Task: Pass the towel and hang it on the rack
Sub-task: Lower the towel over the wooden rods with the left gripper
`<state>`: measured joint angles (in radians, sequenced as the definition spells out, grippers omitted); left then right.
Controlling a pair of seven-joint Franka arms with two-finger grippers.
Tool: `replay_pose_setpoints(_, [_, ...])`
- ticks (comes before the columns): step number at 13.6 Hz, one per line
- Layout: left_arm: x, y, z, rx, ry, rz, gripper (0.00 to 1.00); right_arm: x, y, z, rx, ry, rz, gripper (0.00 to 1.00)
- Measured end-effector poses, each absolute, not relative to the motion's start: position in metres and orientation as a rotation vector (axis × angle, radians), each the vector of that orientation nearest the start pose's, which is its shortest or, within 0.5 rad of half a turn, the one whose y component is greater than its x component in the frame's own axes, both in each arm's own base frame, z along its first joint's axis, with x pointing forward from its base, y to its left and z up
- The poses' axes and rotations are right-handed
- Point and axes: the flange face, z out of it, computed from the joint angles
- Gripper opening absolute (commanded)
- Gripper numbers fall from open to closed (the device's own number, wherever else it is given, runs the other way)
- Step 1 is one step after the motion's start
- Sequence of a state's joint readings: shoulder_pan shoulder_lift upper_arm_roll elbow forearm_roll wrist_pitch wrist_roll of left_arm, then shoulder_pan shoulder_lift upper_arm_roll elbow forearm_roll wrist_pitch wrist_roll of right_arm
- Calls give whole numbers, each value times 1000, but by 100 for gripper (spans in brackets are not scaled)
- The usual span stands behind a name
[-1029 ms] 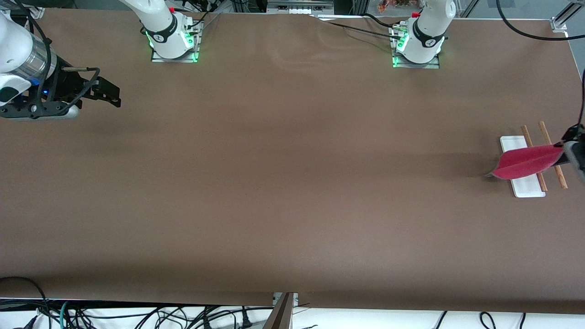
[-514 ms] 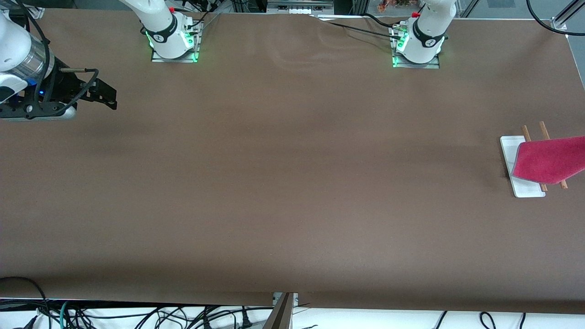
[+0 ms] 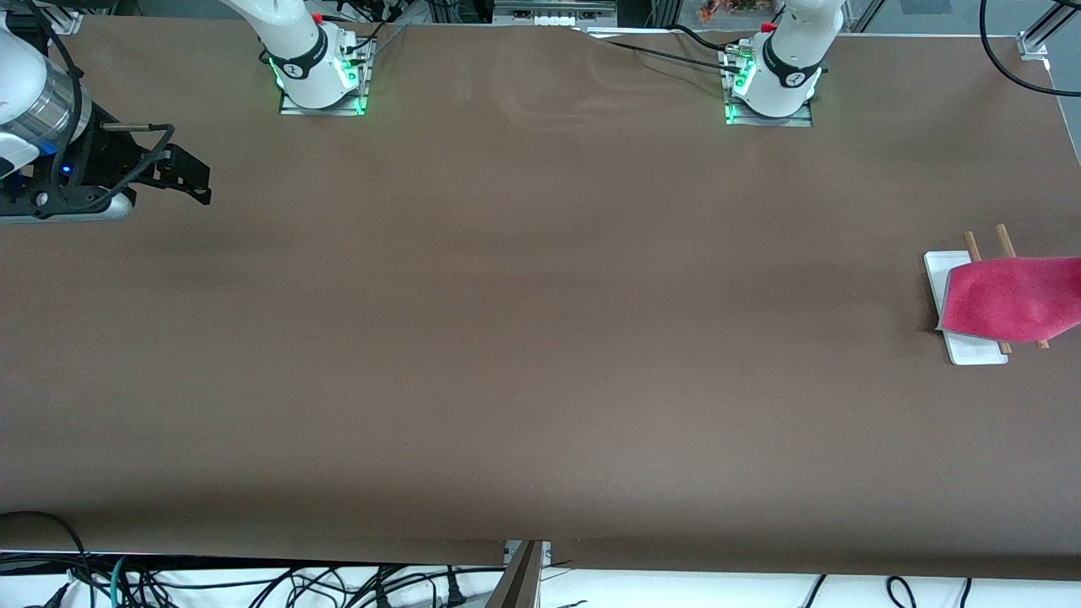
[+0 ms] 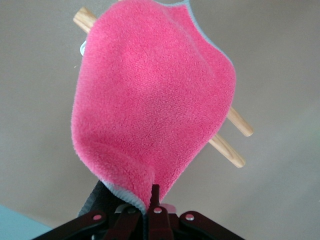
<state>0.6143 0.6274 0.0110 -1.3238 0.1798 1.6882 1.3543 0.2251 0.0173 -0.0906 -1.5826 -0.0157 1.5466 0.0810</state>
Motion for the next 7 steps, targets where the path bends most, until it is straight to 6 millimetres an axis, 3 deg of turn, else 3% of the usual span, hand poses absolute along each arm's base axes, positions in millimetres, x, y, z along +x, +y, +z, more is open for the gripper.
replay_pose_setpoints(3, [556, 422, 336, -3000, 1221, 490, 2, 551, 76, 608, -3162, -95, 79, 100])
replay_pose_setpoints(4, [556, 426, 329, -3002, 1217, 483, 28, 551, 78, 608, -3162, -100, 78, 100])
replay_pose_setpoints(5, [555, 429, 322, -3005, 1213, 480, 89, 551, 79, 609, -3162, -102, 74, 100])
replay_pose_setpoints(6, [554, 431, 315, -3011, 1211, 484, 100, 551, 79, 612, -3161, -103, 64, 100])
replay_pose_setpoints(7, [554, 431, 308, -3016, 1213, 490, 100, 551, 79, 615, -3161, -103, 54, 100])
